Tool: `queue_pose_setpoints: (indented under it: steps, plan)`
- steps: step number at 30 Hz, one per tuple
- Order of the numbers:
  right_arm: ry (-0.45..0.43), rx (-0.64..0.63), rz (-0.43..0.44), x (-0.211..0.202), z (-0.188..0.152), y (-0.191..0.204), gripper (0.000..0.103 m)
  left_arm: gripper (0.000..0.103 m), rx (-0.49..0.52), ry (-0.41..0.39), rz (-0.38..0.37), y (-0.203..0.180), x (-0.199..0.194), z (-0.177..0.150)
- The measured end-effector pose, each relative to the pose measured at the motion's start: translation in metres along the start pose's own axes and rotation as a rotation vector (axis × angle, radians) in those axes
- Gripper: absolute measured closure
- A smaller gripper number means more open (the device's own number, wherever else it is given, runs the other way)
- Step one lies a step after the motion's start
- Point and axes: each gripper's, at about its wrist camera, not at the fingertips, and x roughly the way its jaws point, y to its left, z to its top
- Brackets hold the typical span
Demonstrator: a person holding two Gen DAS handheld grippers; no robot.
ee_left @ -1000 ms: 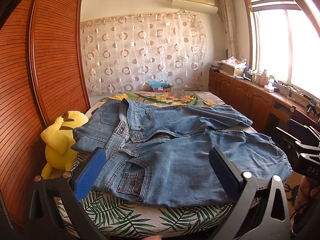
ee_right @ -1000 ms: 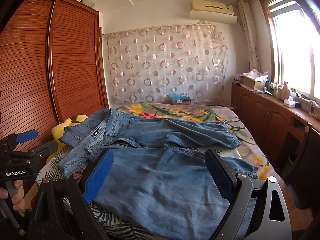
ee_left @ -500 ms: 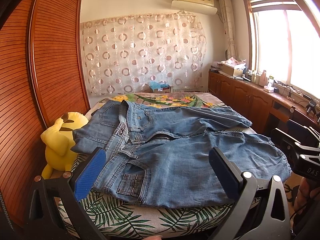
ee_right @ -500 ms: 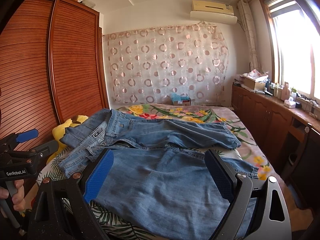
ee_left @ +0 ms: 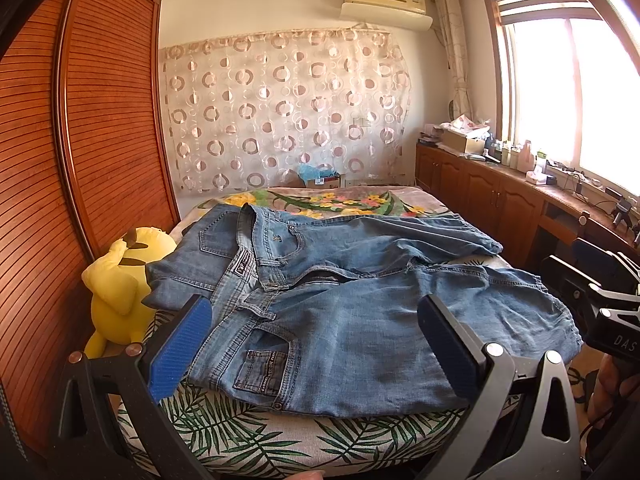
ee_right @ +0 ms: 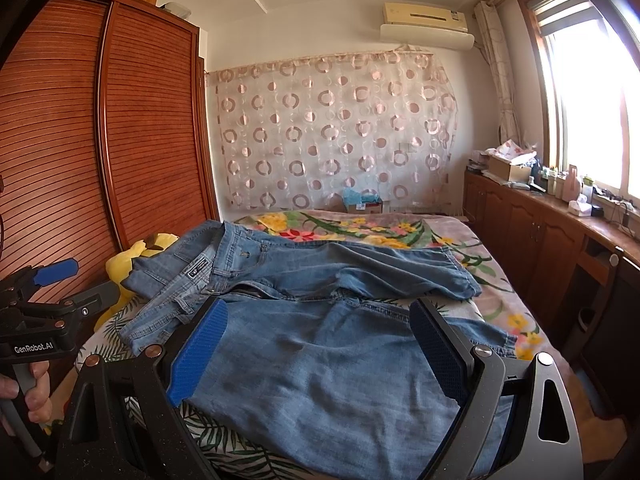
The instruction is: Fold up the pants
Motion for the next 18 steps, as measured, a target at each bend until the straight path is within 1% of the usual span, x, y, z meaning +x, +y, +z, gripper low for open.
queue_pose_setpoints:
  steps: [18]
  plan:
    - [-0.002,0.001,0.0,0.0001,-0.0001,-0.0004,0.01,0.0,0.001,-0.003,-0.001,0.0001,-0.0004,-0.0005]
